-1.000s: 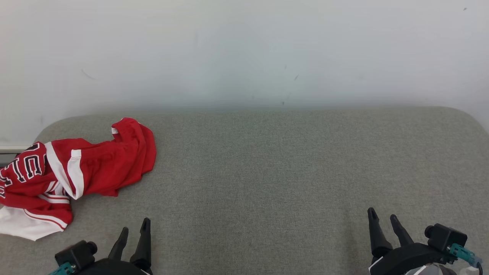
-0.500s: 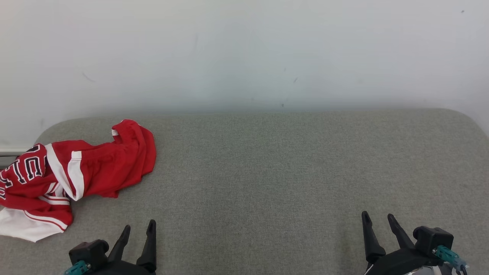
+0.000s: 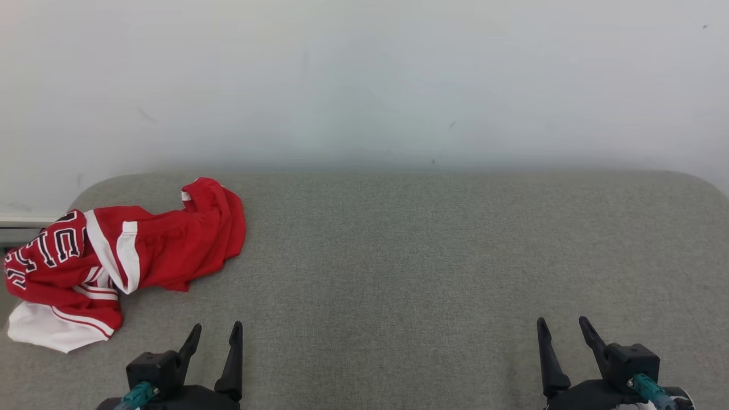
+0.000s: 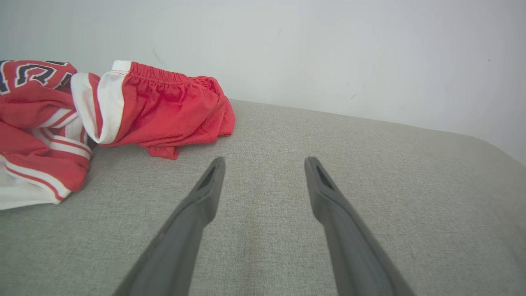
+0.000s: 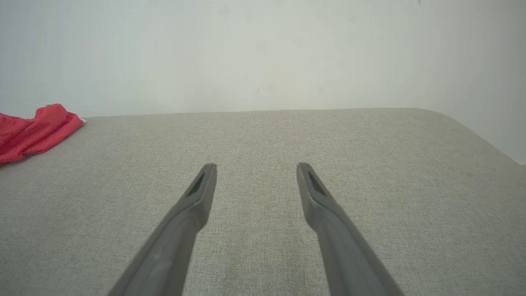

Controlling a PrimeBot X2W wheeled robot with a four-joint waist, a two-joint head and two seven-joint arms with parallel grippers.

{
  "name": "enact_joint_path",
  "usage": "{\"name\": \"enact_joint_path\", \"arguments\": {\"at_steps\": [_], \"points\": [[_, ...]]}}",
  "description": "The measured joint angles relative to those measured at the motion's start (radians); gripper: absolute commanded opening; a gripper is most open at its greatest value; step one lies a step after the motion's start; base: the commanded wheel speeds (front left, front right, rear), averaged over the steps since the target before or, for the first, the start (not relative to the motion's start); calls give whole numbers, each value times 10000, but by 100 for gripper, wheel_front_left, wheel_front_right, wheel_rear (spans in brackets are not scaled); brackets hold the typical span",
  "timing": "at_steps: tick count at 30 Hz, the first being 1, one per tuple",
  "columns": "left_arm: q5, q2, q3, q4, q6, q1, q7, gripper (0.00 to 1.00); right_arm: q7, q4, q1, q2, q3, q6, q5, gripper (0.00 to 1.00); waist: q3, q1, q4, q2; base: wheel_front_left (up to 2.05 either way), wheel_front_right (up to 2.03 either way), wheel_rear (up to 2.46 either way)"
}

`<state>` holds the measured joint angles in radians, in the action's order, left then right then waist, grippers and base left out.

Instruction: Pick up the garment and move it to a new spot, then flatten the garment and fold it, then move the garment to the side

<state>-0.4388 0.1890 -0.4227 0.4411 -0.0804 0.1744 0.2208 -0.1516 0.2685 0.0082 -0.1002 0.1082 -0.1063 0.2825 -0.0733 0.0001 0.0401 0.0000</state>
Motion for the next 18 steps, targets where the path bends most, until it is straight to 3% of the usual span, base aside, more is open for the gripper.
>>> {"name": "enact_joint_path", "arguments": {"at_steps": [6, 18], "points": [[545, 148, -153, 194, -117, -7, 192, 100, -109, -98, 46, 25, 171, -96, -725, 100, -79, 0, 179, 0, 0, 0, 0], [1014, 100, -493, 355, -155, 44, 274, 100, -253, -407, 424, 73, 59, -180, -807, 100, -151, 0, 666, 0, 0, 0, 0]]}}
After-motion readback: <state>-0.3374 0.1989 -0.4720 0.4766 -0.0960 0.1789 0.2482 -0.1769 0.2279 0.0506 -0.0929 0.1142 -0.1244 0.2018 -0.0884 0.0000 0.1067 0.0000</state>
